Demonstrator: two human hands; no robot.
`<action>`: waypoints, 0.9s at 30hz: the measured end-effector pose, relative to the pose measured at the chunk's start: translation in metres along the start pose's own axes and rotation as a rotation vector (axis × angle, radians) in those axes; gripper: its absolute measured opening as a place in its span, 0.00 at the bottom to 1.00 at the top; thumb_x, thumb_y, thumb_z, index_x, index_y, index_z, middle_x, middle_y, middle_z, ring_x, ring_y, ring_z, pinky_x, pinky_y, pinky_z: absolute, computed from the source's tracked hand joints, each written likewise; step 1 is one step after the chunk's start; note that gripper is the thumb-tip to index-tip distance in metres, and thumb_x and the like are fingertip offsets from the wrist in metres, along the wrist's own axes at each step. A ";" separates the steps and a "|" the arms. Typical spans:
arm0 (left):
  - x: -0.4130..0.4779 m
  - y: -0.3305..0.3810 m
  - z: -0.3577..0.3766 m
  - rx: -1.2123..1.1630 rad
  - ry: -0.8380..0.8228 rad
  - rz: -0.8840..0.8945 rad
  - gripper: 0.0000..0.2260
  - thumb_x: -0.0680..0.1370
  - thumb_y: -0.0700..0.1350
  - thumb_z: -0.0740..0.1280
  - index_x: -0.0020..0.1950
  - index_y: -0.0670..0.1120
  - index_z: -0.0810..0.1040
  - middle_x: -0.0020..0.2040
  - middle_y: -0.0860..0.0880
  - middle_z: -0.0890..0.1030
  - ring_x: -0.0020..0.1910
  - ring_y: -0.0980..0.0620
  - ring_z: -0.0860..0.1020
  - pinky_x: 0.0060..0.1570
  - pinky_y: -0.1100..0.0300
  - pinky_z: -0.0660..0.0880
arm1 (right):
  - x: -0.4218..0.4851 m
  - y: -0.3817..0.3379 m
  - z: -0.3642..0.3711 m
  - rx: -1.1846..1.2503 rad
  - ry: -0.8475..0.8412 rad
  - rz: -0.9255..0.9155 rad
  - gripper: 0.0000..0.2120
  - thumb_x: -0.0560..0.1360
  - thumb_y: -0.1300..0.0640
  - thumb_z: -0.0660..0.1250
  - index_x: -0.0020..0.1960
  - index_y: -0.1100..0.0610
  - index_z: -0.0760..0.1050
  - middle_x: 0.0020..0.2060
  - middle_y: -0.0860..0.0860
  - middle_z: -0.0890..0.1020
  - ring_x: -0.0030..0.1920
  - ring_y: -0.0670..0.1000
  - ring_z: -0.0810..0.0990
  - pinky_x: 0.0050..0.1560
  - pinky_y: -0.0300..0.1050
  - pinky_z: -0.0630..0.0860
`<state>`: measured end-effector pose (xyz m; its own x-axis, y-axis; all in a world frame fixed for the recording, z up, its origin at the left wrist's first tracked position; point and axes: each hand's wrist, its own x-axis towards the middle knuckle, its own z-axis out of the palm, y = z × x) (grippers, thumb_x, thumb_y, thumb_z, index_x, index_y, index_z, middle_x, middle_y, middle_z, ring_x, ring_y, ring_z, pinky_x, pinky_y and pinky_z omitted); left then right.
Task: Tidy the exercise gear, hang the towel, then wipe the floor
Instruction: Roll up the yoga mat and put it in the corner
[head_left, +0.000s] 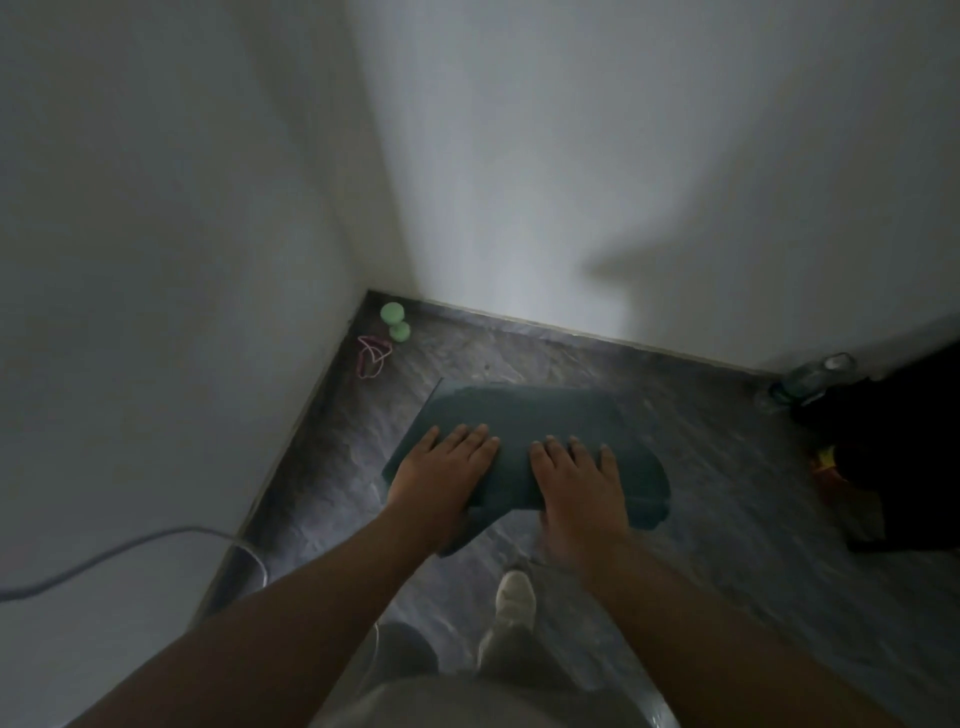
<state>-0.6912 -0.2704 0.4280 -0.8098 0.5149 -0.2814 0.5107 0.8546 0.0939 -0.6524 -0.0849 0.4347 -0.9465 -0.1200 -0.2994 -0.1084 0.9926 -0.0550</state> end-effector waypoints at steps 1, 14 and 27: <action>0.013 -0.008 -0.004 -0.003 0.002 -0.014 0.38 0.78 0.52 0.67 0.81 0.51 0.49 0.82 0.50 0.51 0.80 0.50 0.51 0.78 0.49 0.48 | 0.016 0.003 -0.005 -0.004 0.002 -0.007 0.35 0.76 0.51 0.66 0.79 0.52 0.53 0.78 0.53 0.60 0.77 0.59 0.57 0.75 0.64 0.50; 0.139 -0.164 -0.021 -0.081 -0.004 -0.055 0.36 0.75 0.46 0.69 0.80 0.52 0.55 0.80 0.51 0.58 0.78 0.50 0.58 0.77 0.48 0.53 | 0.211 -0.044 -0.042 -0.026 -0.028 -0.007 0.34 0.75 0.54 0.68 0.76 0.53 0.58 0.75 0.55 0.65 0.75 0.60 0.62 0.74 0.65 0.54; 0.268 -0.318 -0.015 -0.084 -0.113 0.053 0.40 0.75 0.48 0.70 0.81 0.50 0.51 0.81 0.50 0.56 0.79 0.49 0.56 0.77 0.49 0.51 | 0.395 -0.090 -0.043 -0.043 -0.138 0.062 0.39 0.74 0.49 0.68 0.78 0.52 0.52 0.77 0.53 0.60 0.77 0.59 0.57 0.75 0.65 0.50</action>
<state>-1.0749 -0.4034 0.3366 -0.7421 0.5526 -0.3794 0.5222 0.8315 0.1897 -1.0296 -0.2204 0.3621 -0.9012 -0.0574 -0.4296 -0.0672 0.9977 0.0077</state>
